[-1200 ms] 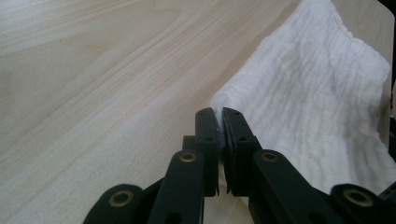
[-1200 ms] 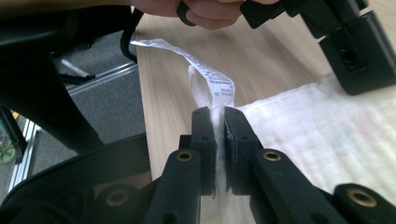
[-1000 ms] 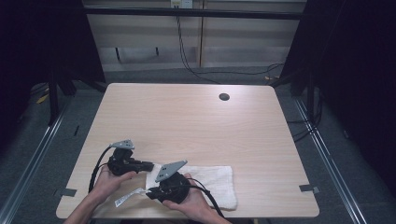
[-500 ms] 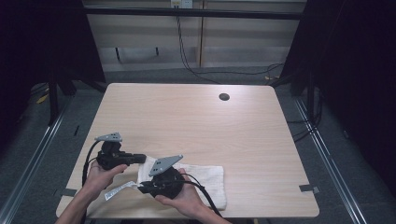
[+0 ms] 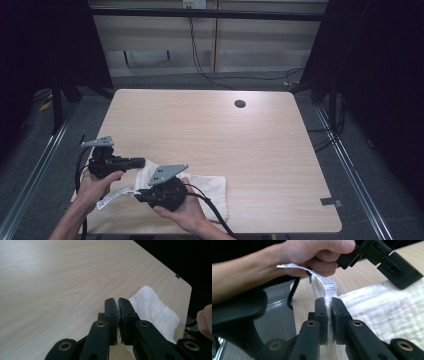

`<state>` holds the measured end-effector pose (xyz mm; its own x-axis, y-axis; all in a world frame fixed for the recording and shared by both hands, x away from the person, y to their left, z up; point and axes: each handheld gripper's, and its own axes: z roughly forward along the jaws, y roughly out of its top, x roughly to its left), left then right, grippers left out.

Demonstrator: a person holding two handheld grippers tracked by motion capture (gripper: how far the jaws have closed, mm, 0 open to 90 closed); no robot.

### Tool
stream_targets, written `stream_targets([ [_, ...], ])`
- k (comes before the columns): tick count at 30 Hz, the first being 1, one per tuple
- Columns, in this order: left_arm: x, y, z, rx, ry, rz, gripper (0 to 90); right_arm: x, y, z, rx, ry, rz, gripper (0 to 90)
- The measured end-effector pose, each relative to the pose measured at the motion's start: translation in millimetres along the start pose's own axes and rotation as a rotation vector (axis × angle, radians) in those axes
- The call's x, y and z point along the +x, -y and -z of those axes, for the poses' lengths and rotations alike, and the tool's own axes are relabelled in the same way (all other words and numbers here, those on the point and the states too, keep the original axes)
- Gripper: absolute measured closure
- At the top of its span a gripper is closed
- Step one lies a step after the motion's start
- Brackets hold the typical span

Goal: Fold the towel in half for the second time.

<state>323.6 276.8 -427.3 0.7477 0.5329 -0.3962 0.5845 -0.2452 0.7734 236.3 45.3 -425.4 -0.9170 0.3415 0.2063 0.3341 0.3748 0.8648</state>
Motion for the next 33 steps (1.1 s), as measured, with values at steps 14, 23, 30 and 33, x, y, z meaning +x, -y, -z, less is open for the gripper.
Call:
stream_targets([
  [14,-16.4,-18.5,-29.5,0.046,0.025,-0.043,86.0,-5.9,2.6,30.4,-0.004,0.029,-0.023,84.3],
  [23,-36.7,-31.6,-66.2,0.095,0.065,-0.093,86.0,-9.9,15.1,64.9,-0.011,0.088,-0.044,84.2],
  [30,-46.0,-29.7,-101.3,0.149,0.092,-0.093,85.9,-13.2,35.4,83.2,0.0,0.128,-0.069,83.9],
  [33,-50.0,-29.2,-114.3,0.157,0.108,-0.087,85.9,-17.1,49.5,88.2,0.012,0.133,-0.1,83.9],
])
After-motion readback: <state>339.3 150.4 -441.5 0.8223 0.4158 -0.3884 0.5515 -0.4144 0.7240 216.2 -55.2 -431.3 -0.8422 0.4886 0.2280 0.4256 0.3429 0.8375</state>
